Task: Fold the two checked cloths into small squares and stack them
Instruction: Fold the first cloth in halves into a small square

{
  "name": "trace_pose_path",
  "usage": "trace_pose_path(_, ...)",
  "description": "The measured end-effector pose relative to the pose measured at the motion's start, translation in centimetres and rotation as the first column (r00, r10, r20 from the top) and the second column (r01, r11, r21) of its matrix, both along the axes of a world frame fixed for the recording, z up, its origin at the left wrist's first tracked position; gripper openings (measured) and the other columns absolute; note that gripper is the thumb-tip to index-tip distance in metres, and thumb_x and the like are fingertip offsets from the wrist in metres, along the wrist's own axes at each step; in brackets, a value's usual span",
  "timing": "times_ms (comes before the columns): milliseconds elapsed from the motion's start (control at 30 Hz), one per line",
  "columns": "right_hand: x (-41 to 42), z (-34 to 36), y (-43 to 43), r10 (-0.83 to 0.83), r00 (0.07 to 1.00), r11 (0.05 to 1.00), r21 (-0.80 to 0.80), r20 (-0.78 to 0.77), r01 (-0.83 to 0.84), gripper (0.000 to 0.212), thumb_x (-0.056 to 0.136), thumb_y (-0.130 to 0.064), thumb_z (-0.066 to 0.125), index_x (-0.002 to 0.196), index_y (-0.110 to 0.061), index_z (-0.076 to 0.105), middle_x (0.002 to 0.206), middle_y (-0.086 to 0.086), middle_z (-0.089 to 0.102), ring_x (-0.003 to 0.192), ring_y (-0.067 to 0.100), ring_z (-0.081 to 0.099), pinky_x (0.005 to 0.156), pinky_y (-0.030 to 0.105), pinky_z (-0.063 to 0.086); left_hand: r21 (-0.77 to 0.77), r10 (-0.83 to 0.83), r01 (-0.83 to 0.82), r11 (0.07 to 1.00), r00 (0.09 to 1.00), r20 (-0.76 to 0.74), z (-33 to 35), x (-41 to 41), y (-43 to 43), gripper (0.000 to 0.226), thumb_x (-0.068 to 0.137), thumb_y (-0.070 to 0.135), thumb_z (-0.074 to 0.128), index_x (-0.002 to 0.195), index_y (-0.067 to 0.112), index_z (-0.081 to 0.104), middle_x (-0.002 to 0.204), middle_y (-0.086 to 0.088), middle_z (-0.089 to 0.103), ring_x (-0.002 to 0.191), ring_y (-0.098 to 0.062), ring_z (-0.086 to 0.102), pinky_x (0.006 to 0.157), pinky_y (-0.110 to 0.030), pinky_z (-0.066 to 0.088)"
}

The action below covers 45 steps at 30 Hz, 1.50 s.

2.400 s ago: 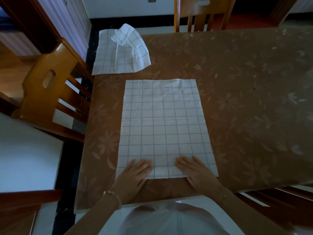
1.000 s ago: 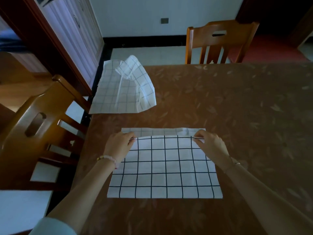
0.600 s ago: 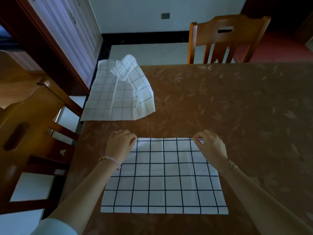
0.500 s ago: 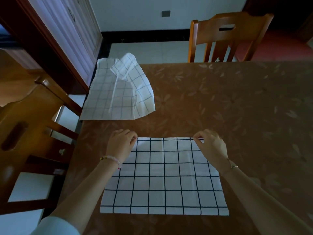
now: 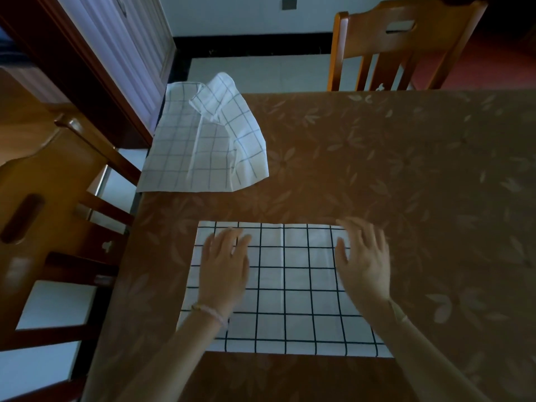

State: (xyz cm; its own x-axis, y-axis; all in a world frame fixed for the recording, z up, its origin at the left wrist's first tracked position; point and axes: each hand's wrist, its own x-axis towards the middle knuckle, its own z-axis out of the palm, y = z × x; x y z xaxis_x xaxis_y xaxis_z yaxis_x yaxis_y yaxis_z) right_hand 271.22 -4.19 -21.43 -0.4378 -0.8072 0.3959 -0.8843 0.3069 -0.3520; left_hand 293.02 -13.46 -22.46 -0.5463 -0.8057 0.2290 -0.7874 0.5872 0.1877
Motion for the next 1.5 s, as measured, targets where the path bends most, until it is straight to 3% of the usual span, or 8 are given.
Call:
trace_pose_path(100,4.8,-0.7,2.2,0.124,0.988,0.992,0.026,0.092,-0.127,0.032,0.09,-0.012,0.046,0.12,-0.009,0.057,0.117,0.006,0.059,0.11,0.02,0.053,0.095,0.039,0.046,0.058,-0.01,0.007,0.998,0.999,0.049,-1.0,-0.5,4.6,0.053,0.081,0.01,0.06,0.132,0.014,0.045,0.133,-0.009,0.053,0.128,-0.029,0.044,0.107,-0.052,0.033)
trace_pose_path(300,10.6,-4.0,6.4,0.152,0.97,0.966,0.178,0.189,-0.186,0.043,0.098,-0.026,0.026,0.136,-0.011,0.042,0.138,0.007,0.049,0.132,0.025,0.04,0.11,0.043,0.025,0.248,-0.053,0.023,0.969,0.992,0.115,-2.8,0.7,10.2,0.054,0.099,0.032,-0.003,0.148,0.015,0.013,0.148,-0.01,0.032,0.141,-0.027,0.015,0.108,-0.047,0.017)
trace_pose_path(567,10.6,-4.9,6.9,0.161,0.978,0.895,0.397,0.136,-0.203,0.055,0.1,-0.043,0.012,0.145,-0.016,0.027,0.153,0.001,0.025,0.143,0.018,0.014,0.112,0.045,0.013,0.331,-0.033,-0.033,0.943,0.981,0.19,-3.5,0.8,10.3,0.054,0.099,0.044,0.007,0.144,0.022,0.027,0.152,-0.004,0.028,0.141,-0.024,0.016,0.108,-0.051,0.017)
trace_pose_path(867,8.3,-4.7,8.3,0.146,0.986,0.853,0.496,0.08,-0.166,0.058,0.097,-0.05,0.012,0.149,-0.024,0.015,0.156,-0.003,0.015,0.144,0.016,0.003,0.113,0.045,0.007,0.262,0.045,-0.104,0.959,0.974,0.22,-3.8,4.2,9.5,0.055,0.096,0.045,0.02,0.148,0.026,0.016,0.156,0.004,0.013,0.144,-0.017,0.002,0.113,-0.044,0.002)
trace_pose_path(1200,3.1,-3.6,12.2,0.045,0.992,0.848,0.521,0.118,-0.101,0.061,0.092,-0.055,-0.001,0.147,-0.03,-0.003,0.156,-0.007,-0.004,0.143,0.014,-0.01,0.116,0.042,-0.001,0.247,0.11,-0.191,0.95,0.944,0.31,-2.5,11.3,7.6,0.061,0.093,0.053,-0.004,0.148,0.028,0.007,0.156,0.004,0.008,0.143,-0.017,0.001,0.114,-0.049,0.001)
trace_pose_path(1300,4.4,-2.1,12.3,0.026,0.988,0.907,0.412,0.15,-0.086,0.061,0.093,-0.047,0.017,0.149,-0.024,0.01,0.155,-0.003,0.007,0.145,0.017,0.0,0.116,0.045,0.003,0.188,0.021,-0.078,0.979,0.957,0.29,-0.5,10.7,8.3,0.06,0.095,0.051,0.007,0.148,0.024,0.015,0.154,-0.002,0.017,0.142,-0.022,0.01,0.111,-0.047,0.008)
trace_pose_path(1433,6.8,-1.3,13.0,0.274,0.951,0.902,0.305,0.143,-0.305,0.054,0.085,-0.036,0.044,0.137,-0.021,0.04,0.137,-0.001,0.049,0.128,0.016,0.041,0.104,0.044,0.04,0.189,-0.207,0.168,0.967,0.956,0.207,0.7,8.8,10.9,0.059,0.093,0.047,0.029,0.147,0.025,0.02,0.151,-0.001,0.028,0.14,-0.022,0.022,0.11,-0.046,0.016)
trace_pose_path(1500,7.2,-1.6,13.2,0.34,0.932,0.874,0.326,0.125,-0.362,0.053,0.081,-0.033,0.055,0.132,-0.023,0.045,0.128,-0.004,0.055,0.119,0.013,0.048,0.1,0.039,0.044,0.191,-0.273,0.235,0.953,0.938,0.211,0.3,8.2,11.6,0.061,0.087,0.041,0.038,0.144,0.023,0.027,0.148,-0.001,0.036,0.137,-0.021,0.031,0.109,-0.045,0.019)
